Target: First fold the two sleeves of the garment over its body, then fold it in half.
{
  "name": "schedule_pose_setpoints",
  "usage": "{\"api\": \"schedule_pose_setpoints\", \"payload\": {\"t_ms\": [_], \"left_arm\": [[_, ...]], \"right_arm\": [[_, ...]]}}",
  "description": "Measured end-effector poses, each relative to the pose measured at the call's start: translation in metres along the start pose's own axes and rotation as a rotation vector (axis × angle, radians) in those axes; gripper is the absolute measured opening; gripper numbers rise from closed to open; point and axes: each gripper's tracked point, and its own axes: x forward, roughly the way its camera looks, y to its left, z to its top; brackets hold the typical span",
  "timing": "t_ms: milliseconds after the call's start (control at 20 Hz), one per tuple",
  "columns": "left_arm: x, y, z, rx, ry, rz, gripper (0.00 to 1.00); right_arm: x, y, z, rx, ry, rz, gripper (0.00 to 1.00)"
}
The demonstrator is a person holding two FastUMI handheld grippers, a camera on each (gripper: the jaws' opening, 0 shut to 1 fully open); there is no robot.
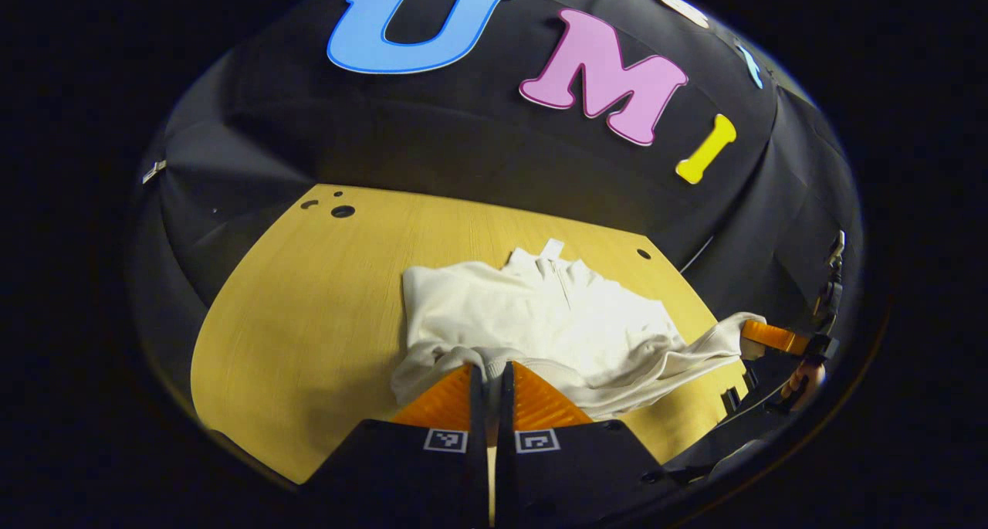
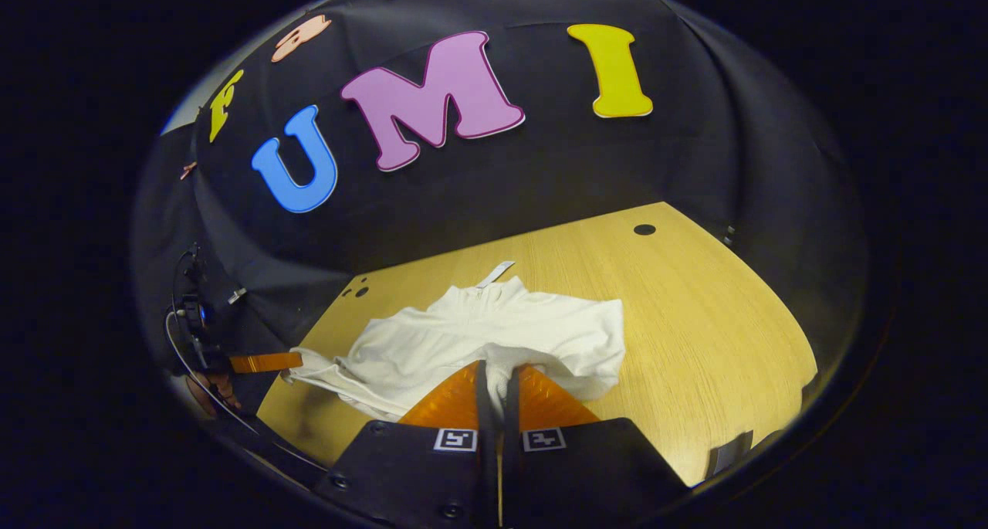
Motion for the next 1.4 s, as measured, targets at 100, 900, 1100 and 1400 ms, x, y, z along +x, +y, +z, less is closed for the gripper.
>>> {"api": "schedule_pose_setpoints", "payload": {"t_ms": [100, 900, 1100, 1400], "left_arm": [[0.014, -0.003, 0.018, -0.015, -0.029, 0.005, 0.08], [0.187, 0.026, 0.071, 0.012, 0.052, 0.084, 0.08], [0.219, 0.034, 0.045, 0.047, 0.144, 0.130, 0.08], [0.236, 0.042, 0.018, -0.001, 0.192, 0.142, 0.18]], "right_arm": [[0.016, -0.006, 0.011, 0.030, -0.023, -0.033, 0.07], [0.175, -0.076, 0.017, 0.020, 0.039, -0.208, 0.07], [0.210, -0.095, -0.018, 0.010, 0.131, -0.249, 0.07], [0.230, -0.104, -0.055, 0.056, 0.244, -0.231, 0.18]]}}
